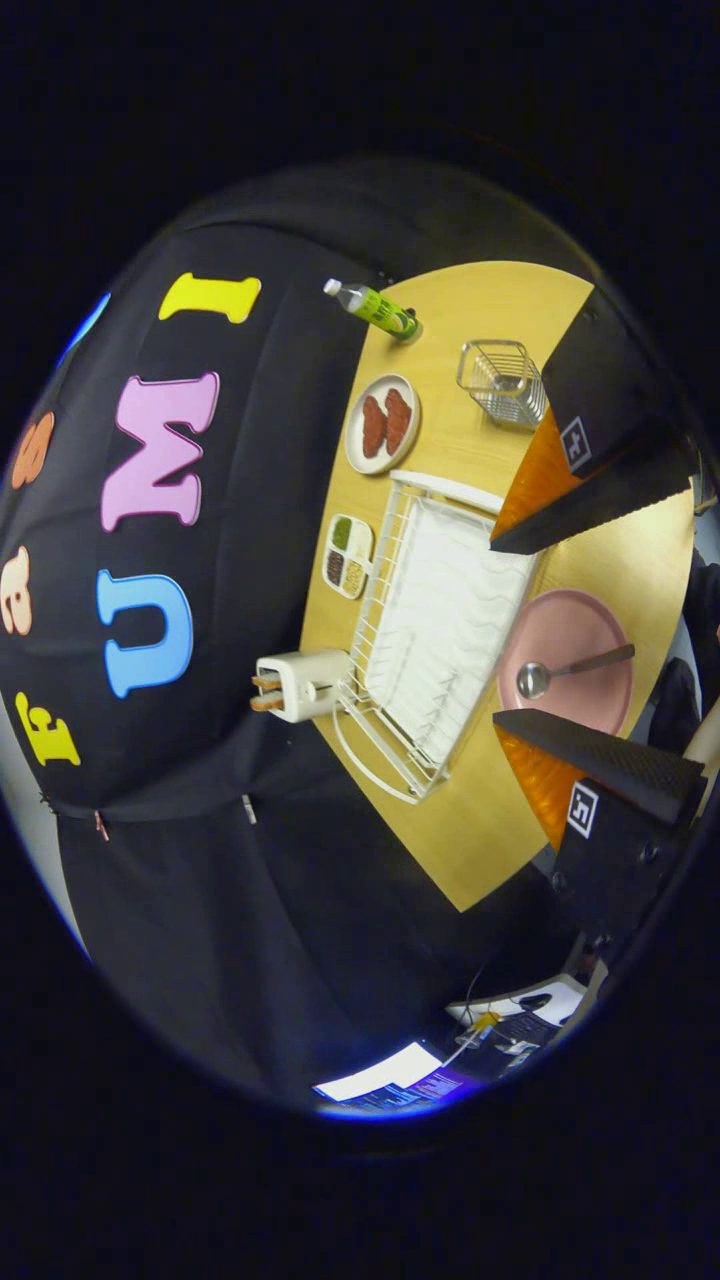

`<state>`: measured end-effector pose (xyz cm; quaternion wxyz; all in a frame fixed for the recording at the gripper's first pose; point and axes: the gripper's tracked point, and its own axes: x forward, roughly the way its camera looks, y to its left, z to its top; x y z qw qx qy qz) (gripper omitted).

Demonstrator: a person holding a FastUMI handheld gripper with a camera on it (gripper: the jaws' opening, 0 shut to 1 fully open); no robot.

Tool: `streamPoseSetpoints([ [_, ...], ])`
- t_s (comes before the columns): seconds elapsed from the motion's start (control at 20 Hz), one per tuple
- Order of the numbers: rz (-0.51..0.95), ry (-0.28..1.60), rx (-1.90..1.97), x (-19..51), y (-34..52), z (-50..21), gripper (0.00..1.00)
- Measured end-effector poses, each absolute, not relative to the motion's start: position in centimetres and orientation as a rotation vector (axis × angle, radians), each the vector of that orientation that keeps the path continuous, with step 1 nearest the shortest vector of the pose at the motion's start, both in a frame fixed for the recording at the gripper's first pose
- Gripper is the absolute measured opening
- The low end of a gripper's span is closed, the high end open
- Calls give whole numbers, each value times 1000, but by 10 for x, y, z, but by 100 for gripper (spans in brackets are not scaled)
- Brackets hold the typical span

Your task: Take the plate from the dish rack, then take the spoon from the basket and place it into the plate.

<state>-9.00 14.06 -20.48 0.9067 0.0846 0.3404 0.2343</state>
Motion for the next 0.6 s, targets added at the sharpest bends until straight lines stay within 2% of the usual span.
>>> streamPoseSetpoints([
  [0.35,223,509,68,-43,60,-128,97],
  [0.6,133,382,49,-39,41,-93,98],
])
